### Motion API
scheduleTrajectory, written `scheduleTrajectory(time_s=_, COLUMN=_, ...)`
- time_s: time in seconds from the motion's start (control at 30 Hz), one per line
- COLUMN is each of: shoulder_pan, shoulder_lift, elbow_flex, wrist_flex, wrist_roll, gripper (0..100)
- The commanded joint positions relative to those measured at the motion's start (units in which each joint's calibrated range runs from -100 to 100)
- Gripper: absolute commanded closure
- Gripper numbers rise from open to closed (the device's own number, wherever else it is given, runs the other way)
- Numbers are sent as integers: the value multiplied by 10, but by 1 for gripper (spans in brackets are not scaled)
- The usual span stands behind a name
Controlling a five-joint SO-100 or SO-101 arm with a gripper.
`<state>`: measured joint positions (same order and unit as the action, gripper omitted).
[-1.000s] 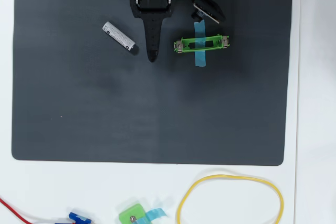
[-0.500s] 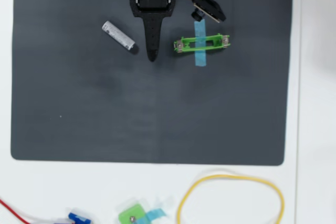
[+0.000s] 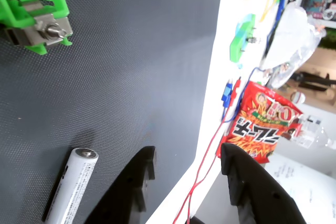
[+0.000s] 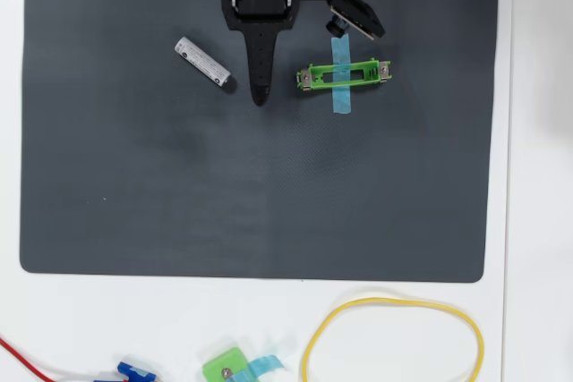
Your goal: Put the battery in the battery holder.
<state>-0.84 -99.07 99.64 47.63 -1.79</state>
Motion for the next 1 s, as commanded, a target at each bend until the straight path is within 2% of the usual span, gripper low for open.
scheduleTrajectory(time_s=0.0, shoulder_pan=3, shoulder_lift=-4, elbow_flex=4, wrist_flex=-6, wrist_roll=1, gripper=85)
scheduleTrajectory(time_s=0.47, shoulder_pan=-2, shoulder_lift=-4, elbow_flex=4, wrist_flex=-6, wrist_roll=-2, gripper=85)
scheduleTrajectory(time_s=0.7, shoulder_pan=40, shoulder_lift=7, elbow_flex=-16, wrist_flex=-6, wrist_roll=7, gripper=84)
scheduleTrajectory(time_s=0.97, shoulder_pan=82, shoulder_lift=220, elbow_flex=-164, wrist_flex=-6, wrist_roll=4, gripper=84)
